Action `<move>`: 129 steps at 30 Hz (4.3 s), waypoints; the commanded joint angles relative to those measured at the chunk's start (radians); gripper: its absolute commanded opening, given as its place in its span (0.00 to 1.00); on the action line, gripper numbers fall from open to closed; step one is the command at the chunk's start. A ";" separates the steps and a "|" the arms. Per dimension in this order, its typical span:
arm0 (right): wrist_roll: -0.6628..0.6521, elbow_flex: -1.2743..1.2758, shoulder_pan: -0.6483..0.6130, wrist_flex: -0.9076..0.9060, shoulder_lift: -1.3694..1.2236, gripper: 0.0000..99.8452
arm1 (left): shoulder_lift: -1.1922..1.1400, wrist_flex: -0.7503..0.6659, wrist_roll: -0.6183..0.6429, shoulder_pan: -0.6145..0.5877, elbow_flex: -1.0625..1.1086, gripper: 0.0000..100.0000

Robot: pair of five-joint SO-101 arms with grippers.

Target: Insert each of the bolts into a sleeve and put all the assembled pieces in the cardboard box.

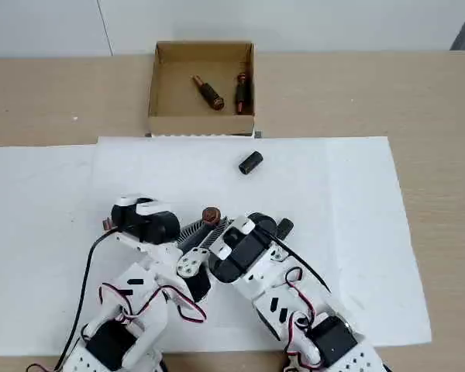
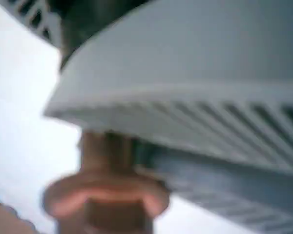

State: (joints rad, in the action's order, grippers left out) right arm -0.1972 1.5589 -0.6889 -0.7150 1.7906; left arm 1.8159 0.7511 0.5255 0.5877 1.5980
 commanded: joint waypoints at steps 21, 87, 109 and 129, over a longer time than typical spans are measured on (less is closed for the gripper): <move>-0.008 -0.057 0.013 0.031 0.018 0.00 | 0.003 0.058 -0.190 -0.121 -0.044 0.18; 0.236 -0.546 0.395 -0.344 -0.294 0.00 | 0.003 0.164 -0.499 -0.555 0.073 0.01; 0.209 -1.564 0.394 -0.236 -1.618 0.00 | 0.003 0.166 -0.508 -0.554 0.073 0.01; -0.117 -2.191 0.360 0.134 -2.391 0.00 | 0.003 0.166 -0.503 -0.554 0.073 0.01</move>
State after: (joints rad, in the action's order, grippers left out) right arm -0.2631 -0.5370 -0.3053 -0.6628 -0.5938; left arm 1.8082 0.9168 0.0222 0.0368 1.6763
